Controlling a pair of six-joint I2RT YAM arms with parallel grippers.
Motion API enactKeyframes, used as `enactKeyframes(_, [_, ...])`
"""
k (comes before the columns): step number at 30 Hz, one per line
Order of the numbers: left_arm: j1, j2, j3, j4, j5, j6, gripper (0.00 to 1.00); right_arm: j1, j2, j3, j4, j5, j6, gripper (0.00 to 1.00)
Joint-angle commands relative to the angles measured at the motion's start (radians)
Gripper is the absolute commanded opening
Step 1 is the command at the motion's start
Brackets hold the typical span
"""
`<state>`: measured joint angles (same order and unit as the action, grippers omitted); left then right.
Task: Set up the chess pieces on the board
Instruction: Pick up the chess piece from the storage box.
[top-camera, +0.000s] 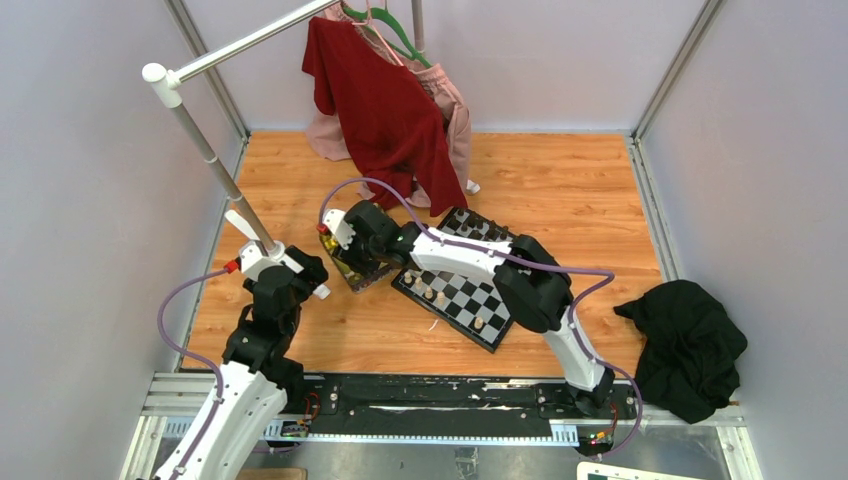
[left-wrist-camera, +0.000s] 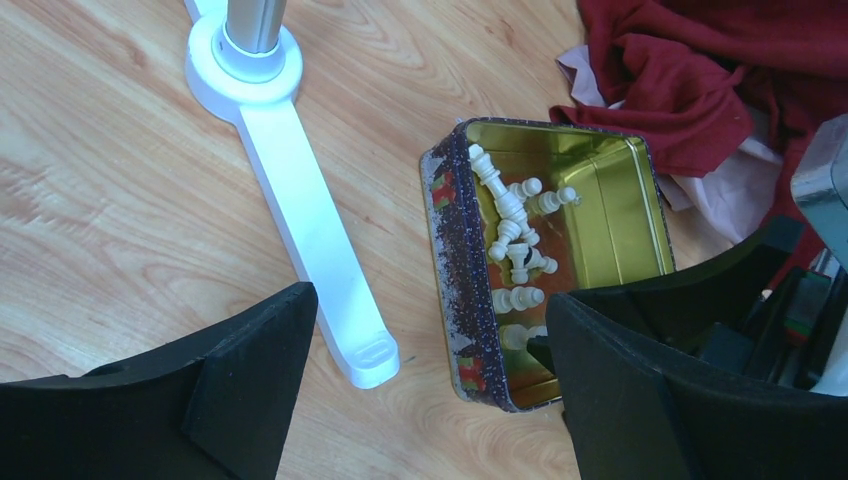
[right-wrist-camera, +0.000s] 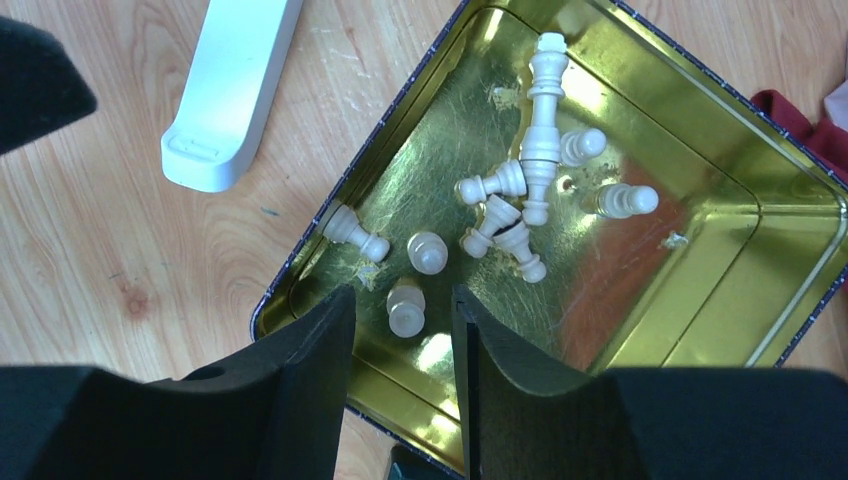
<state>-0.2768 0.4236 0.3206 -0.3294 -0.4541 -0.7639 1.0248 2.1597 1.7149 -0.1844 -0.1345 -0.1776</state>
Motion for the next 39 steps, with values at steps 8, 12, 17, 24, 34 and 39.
enactKeyframes(8, [-0.002, -0.01, 0.01, 0.006, -0.015, -0.002, 0.9, -0.032, 0.077, 0.091, 0.016, -0.061, -0.015, 0.43])
enactKeyframes(12, [-0.002, -0.009, 0.01, 0.009, -0.015, 0.002, 0.9, -0.04, 0.101, 0.116, 0.014, -0.066, -0.014, 0.42])
enactKeyframes(17, [-0.002, -0.009, 0.005, 0.013, -0.017, 0.006, 0.9, -0.052, 0.125, 0.136, 0.01, -0.074, -0.007, 0.4])
enactKeyframes(24, [-0.002, -0.007, -0.006, 0.02, -0.021, 0.009, 0.9, -0.06, 0.157, 0.171, -0.01, -0.097, -0.004, 0.28])
enactKeyframes(34, [-0.002, -0.011, -0.007, 0.013, -0.023, 0.011, 0.9, -0.061, 0.148, 0.173, -0.025, -0.1, -0.002, 0.0])
enactKeyframes(39, [-0.002, -0.028, -0.003, -0.008, -0.026, 0.011, 0.9, -0.061, 0.099, 0.142, -0.006, -0.1, -0.002, 0.0])
